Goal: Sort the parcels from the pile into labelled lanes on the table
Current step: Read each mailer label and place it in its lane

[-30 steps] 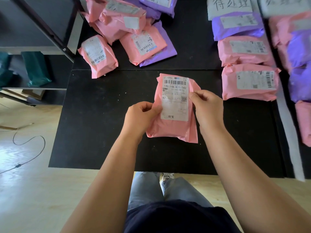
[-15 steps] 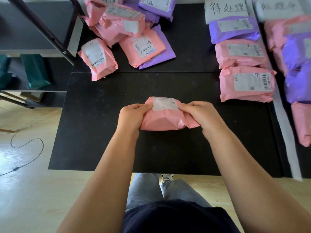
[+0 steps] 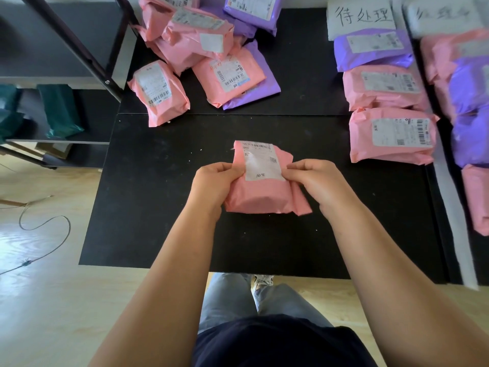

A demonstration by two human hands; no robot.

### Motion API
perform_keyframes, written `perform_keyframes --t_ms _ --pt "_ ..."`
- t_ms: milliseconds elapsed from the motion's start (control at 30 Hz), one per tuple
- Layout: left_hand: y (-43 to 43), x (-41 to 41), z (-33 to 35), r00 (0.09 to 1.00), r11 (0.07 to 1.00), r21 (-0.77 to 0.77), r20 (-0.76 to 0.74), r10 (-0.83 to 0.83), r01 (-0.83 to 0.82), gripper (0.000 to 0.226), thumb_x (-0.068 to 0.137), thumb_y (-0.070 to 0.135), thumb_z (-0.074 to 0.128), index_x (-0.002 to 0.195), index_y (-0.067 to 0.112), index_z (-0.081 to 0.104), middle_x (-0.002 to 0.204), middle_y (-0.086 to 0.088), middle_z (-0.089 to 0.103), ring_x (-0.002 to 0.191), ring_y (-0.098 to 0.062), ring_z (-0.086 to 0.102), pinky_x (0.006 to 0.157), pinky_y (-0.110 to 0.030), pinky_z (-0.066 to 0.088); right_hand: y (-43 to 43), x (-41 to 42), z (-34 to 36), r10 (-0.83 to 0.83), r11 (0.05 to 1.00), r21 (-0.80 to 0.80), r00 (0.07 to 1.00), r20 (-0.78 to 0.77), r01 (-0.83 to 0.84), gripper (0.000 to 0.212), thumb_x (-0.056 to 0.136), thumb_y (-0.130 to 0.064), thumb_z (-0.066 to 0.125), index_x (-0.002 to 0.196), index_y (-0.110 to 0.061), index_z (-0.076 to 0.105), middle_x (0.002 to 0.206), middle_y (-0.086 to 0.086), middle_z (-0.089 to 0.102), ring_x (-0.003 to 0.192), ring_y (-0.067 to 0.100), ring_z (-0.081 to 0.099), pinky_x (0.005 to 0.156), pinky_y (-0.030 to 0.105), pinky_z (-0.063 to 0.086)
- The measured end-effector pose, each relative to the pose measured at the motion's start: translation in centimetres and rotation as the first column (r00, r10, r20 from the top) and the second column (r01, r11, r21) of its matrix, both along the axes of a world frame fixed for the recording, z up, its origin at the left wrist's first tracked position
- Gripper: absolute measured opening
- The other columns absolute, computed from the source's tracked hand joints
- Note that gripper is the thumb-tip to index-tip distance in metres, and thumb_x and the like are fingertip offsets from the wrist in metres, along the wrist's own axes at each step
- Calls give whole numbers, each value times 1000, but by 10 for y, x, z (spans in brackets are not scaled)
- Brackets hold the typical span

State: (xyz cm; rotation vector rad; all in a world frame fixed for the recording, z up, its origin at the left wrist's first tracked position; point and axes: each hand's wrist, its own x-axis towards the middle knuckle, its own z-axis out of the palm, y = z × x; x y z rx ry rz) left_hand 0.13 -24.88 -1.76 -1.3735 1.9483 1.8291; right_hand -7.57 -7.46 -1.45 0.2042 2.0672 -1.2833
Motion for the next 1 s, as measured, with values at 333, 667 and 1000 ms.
perform_keyframes --t_ms 333,667,1000 --pt "4 3 6 978 970 -137 -15 -207 203 12 81 7 75 89 12 69 91 -3 72 92 -24 68 83 -43 58 0 2 -2 -14 999 -49 996 -84 9 10 86 -24 77 87 -27 67 88 -14 67 75 -2 62 45 4 42" --pt "13 1 6 977 982 -81 -113 -179 171 19 78 25 82 95 26 73 94 3 75 94 -20 71 86 -46 58 12 -1 -1 -15 1000 12 991 -133 17 10 89 -16 73 97 -21 69 94 -9 68 83 2 64 61 13 42" --pt "17 -2 13 981 966 -225 -119 -156 126 10 91 16 69 94 21 77 96 6 75 95 -17 68 83 -33 56 12 2 0 -53 993 92 967 -250 79 18 89 -21 72 106 -23 65 98 -9 65 83 2 59 66 16 42"
